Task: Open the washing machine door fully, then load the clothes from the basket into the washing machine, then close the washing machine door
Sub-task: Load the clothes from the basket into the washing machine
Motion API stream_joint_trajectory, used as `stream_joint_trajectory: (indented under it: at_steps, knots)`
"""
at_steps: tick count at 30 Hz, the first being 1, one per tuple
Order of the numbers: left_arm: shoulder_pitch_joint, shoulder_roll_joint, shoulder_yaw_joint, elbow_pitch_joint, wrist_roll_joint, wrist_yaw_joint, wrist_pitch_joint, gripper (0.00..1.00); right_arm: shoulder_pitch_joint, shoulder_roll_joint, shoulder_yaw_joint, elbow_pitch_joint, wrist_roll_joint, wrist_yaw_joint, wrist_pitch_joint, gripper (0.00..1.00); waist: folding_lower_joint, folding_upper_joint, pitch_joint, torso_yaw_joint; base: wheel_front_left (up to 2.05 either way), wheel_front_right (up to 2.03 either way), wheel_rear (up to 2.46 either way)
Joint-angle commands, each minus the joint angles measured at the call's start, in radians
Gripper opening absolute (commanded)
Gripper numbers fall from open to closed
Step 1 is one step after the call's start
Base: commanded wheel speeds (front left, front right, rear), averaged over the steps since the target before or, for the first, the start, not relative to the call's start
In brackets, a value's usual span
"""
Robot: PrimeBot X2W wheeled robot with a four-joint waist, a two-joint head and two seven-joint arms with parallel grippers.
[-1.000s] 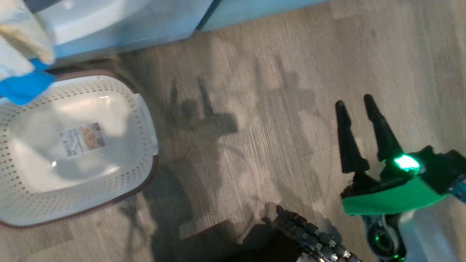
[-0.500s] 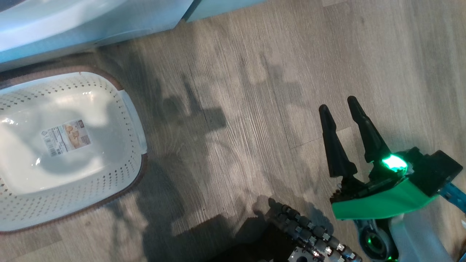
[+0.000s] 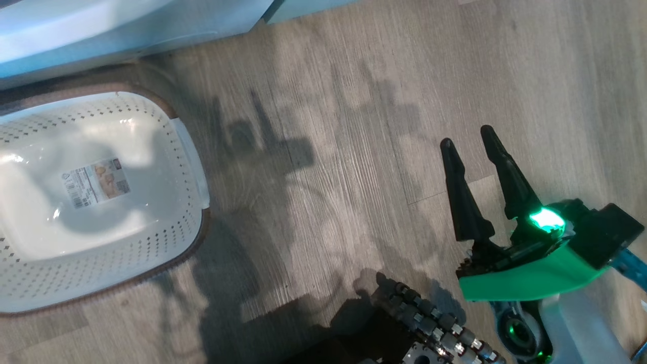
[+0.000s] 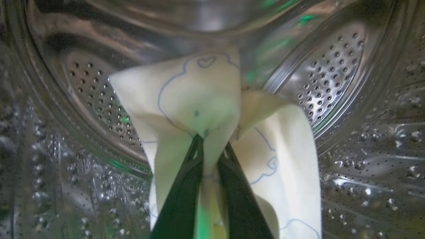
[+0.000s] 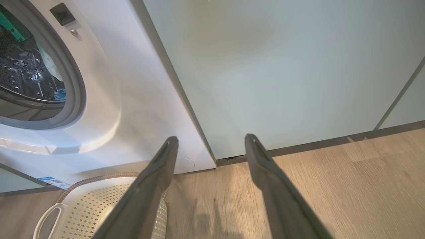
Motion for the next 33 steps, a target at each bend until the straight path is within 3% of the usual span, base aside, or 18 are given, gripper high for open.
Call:
stream_joint_trajectory:
  at_steps: [1, 11, 12, 13, 14, 24, 33]
  knots:
    - [-0.022, 0.025, 0.012, -0.023, -0.010, 0.001, 0.015, 0.00, 0.003, -0.011, 0.009, -0.029, -0.010, -0.003, -0.007, 1.00, 0.0001, 0.0000, 0.002, 0.004, 0.00, 0.00, 0.00]
    - [-0.009, 0.005, 0.017, 0.035, -0.058, 0.010, 0.140, 0.00, -0.010, -0.011, 0.004, -0.021, -0.012, -0.003, -0.007, 1.00, 0.0001, 0.0000, 0.001, 0.024, 0.00, 0.00, 0.00]
    - [-0.009, 0.003, 0.017, 0.036, -0.061, 0.010, 0.145, 0.12, -0.011, -0.011, 0.005, -0.021, -0.012, -0.003, -0.007, 1.00, 0.0001, 0.0000, 0.001, 0.025, 0.00, 0.00, 0.00]
    - [-0.009, 0.002, 0.015, 0.037, -0.063, 0.009, 0.151, 0.60, -0.011, -0.011, 0.005, -0.020, -0.012, -0.003, -0.007, 1.00, 0.0001, 0.0000, 0.000, 0.027, 0.00, 0.00, 0.00]
    - [-0.009, 0.001, 0.013, 0.037, -0.064, 0.008, 0.155, 1.00, -0.012, -0.011, 0.005, -0.019, -0.012, -0.003, -0.007, 1.00, 0.0001, 0.0000, 0.000, 0.028, 0.00, 0.00, 0.00]
    - [0.047, -0.017, -0.003, 0.013, -0.079, 0.005, 0.121, 1.00, -0.020, -0.011, -0.009, -0.014, -0.023, -0.003, -0.007, 1.00, 0.0001, 0.0000, -0.016, 0.057, 0.00, 0.00, 0.00]
    - [0.229, -0.053, -0.001, -0.075, -0.108, 0.042, 0.023, 1.00, -0.003, -0.011, -0.047, -0.010, -0.065, -0.003, -0.007, 1.00, 0.0001, 0.0000, -0.067, 0.116, 0.00, 0.00, 0.00]
